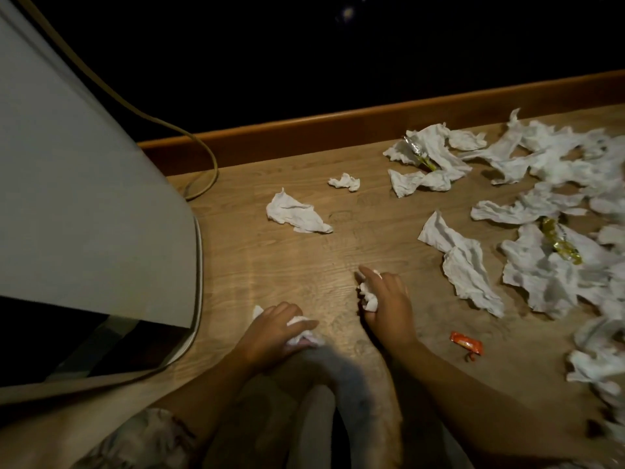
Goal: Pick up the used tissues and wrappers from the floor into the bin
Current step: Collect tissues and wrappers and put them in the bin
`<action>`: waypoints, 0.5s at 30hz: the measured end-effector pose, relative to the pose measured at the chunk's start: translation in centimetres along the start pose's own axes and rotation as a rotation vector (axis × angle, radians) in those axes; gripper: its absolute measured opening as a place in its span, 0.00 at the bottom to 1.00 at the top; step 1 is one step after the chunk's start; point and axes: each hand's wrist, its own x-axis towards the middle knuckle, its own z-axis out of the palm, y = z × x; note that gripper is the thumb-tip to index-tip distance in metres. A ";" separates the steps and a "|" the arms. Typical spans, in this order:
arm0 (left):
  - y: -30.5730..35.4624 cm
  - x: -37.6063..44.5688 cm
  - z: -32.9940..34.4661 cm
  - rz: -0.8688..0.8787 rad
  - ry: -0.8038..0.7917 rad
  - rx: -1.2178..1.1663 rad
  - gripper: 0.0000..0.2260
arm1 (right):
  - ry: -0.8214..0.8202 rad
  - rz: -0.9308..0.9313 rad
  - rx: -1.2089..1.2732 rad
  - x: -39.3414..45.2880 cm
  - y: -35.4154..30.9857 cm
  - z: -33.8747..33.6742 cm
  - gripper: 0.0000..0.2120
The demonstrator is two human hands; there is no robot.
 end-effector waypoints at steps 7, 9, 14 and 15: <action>4.4 7.5 -2.4 -0.388 0.196 -0.330 0.22 | 0.149 0.196 0.193 1.6 1.3 -3.9 0.14; 5.6 11.2 -3.7 -0.339 0.203 -0.285 0.19 | 0.183 0.220 0.177 2.7 1.6 -6.9 0.18; 11.2 21.4 -8.4 -0.281 0.205 -0.333 0.20 | 0.211 0.218 -0.083 6.7 4.3 -15.9 0.18; 12.7 23.1 -9.0 -0.276 0.211 -0.364 0.25 | 0.217 0.214 -0.142 7.6 4.8 -18.1 0.18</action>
